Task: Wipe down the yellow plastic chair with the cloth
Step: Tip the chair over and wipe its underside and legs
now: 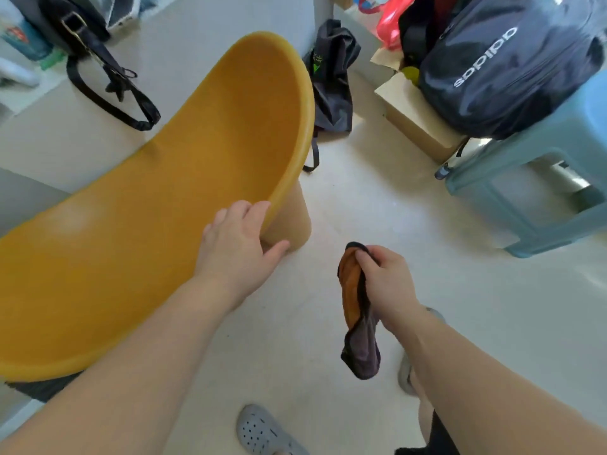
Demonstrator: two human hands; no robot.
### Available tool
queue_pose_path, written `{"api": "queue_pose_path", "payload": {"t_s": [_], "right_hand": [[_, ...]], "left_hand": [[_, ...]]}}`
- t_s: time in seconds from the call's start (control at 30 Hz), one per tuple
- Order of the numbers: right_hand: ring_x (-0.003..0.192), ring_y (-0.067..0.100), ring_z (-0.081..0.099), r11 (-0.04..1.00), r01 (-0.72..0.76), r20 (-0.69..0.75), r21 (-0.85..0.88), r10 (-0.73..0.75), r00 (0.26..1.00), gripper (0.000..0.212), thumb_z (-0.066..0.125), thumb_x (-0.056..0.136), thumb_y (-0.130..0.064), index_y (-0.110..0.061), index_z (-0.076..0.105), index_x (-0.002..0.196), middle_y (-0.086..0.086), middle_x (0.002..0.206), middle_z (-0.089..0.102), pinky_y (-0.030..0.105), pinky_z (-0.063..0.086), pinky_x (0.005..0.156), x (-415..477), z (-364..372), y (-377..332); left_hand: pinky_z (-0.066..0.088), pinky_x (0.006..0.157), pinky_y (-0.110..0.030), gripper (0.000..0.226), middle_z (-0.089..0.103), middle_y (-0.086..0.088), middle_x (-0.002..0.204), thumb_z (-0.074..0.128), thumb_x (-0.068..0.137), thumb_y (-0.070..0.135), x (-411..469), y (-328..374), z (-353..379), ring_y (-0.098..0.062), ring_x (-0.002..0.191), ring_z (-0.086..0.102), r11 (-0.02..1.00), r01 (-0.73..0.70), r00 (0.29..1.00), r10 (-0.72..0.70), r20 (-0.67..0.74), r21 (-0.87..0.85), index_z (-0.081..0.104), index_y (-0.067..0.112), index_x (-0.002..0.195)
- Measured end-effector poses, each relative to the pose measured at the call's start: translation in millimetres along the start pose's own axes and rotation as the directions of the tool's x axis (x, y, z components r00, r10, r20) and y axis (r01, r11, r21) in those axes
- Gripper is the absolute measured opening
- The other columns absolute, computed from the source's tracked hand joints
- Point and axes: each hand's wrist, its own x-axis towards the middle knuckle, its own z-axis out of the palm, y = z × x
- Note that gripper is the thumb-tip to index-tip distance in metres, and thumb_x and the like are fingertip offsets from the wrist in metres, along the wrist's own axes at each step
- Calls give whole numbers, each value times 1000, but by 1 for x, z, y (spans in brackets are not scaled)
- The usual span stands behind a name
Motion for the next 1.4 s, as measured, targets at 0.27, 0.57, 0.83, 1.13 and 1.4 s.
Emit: {"api": "queue_pose_path", "payload": {"t_s": [0.27, 0.57, 0.83, 1.13, 1.4], "right_hand": [[53, 26, 56, 968, -83, 99, 237, 61, 993, 29, 46, 99, -14, -18, 72, 87, 19, 65, 64, 35, 48, 49, 69, -7, 9], [95, 9, 68, 909, 293, -55, 296, -289, 956, 22, 53, 99, -26, -34, 73, 97, -6, 98, 72, 38, 55, 90, 199, 67, 19], [88, -2, 65, 675, 468, -241, 570, -407, 881, 22, 55, 103, -22, -27, 75, 95, -20, 87, 72, 16, 50, 80, 251, 101, 9], [64, 11, 56, 556, 493, -235, 669, -471, 850, 32, 57, 100, -18, -13, 62, 69, -4, 59, 60, 30, 44, 62, 251, 98, -30], [126, 16, 54, 435, 695, -288, 572, -687, 667, 50, 40, 103, -44, -14, 68, 133, -1, 136, 66, 33, 38, 111, 211, 133, -29]], "left_hand": [[42, 93, -48, 71, 48, -10, 127, 59, 93, 44, 52, 55, 17, -35, 117, 45, 981, 193, 977, -189, -100, 28, 35, 17, 154], [42, 82, -36, 50, 53, 12, 97, 43, 100, 43, 106, 31, 26, -14, 89, 49, 995, 62, 957, -80, -279, -73, 41, 38, 149], [32, 87, -28, 52, 56, 2, 121, 34, 98, 39, 140, 57, 37, -18, 113, 49, 949, -11, 915, 137, -379, 316, 46, 23, 146], [39, 76, -27, 35, 63, 12, 115, 43, 104, 38, 179, 86, 30, -12, 100, 56, 983, 131, 889, -60, -454, 126, 59, 33, 135], [33, 68, 5, 34, 59, 29, 99, 48, 102, 16, 198, 93, 37, 18, 85, 54, 997, 72, 840, -44, -541, 31, 62, 38, 125]]}}
